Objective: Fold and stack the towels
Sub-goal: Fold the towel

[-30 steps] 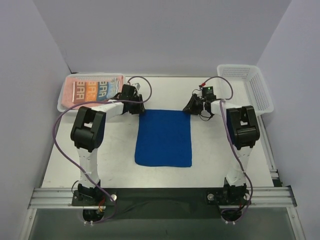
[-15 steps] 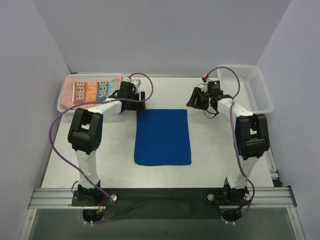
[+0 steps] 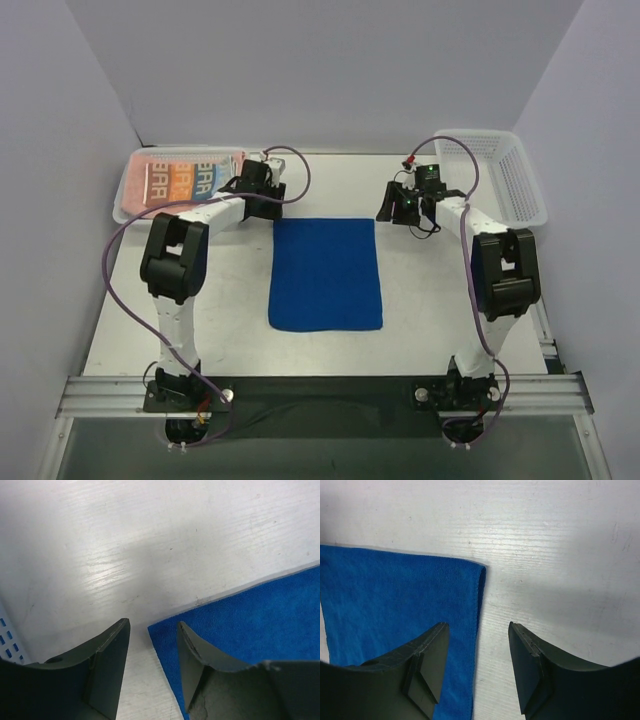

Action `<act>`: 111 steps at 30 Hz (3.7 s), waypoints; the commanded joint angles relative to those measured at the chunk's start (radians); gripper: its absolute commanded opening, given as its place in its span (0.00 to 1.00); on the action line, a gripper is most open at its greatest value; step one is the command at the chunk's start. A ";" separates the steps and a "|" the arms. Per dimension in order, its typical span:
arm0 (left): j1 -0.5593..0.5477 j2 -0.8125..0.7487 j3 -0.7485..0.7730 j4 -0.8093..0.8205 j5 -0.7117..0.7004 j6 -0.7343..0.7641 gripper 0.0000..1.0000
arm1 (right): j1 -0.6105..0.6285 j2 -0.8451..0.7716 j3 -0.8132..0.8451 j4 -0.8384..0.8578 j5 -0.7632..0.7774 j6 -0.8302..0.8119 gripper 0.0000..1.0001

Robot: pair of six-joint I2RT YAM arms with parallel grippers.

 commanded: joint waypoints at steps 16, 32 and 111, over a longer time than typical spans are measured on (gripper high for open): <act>0.022 0.109 0.131 -0.140 0.047 0.020 0.51 | -0.003 0.085 0.061 -0.049 0.002 -0.004 0.51; 0.022 0.132 0.157 -0.201 0.087 0.023 0.30 | 0.023 0.299 0.240 -0.100 -0.052 0.010 0.51; 0.037 -0.444 -0.337 -0.059 0.208 -0.189 0.00 | 0.088 -0.151 -0.126 -0.025 -0.070 0.060 0.00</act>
